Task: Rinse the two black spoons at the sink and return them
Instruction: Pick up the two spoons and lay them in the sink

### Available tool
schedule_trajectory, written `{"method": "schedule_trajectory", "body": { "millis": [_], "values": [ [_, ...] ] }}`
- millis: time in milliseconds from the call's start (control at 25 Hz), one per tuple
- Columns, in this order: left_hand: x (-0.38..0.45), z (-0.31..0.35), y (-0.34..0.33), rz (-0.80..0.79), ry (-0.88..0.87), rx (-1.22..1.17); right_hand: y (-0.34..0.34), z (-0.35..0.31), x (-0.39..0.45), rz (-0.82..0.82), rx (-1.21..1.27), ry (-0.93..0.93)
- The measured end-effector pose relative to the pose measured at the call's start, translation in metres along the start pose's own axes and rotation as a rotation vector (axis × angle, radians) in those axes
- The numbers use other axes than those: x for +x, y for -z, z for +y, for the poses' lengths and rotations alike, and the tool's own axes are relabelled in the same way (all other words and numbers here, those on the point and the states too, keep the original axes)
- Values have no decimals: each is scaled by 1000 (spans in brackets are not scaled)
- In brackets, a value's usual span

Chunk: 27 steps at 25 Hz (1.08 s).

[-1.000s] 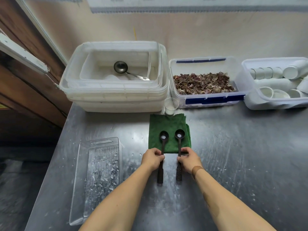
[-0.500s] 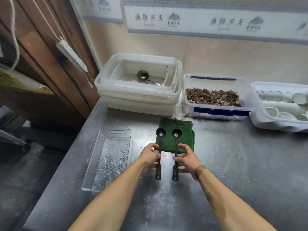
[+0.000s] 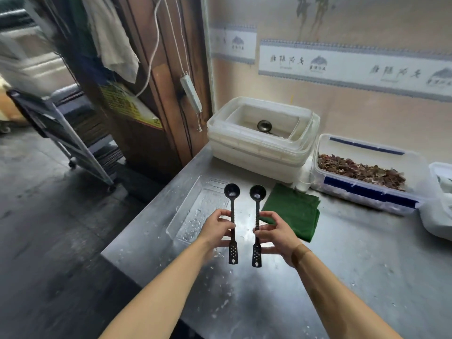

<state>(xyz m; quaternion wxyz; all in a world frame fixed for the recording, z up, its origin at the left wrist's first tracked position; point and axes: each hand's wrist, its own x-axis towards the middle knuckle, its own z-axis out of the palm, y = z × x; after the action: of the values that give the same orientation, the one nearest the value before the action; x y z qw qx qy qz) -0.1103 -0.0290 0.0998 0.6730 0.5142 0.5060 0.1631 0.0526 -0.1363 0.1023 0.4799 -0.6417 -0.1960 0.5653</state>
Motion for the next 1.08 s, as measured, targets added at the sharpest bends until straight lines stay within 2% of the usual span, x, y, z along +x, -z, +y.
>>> {"method": "schedule_trajectory", "body": {
  "millis": [560,1080],
  "values": [
    [-110,-55,157,347,-44,-313,-188,-2,-17,-372,-248,22],
    [-313,-171,321,737,-103,-541,-429,83,-126,-715,-483,-2]
  ]
}}
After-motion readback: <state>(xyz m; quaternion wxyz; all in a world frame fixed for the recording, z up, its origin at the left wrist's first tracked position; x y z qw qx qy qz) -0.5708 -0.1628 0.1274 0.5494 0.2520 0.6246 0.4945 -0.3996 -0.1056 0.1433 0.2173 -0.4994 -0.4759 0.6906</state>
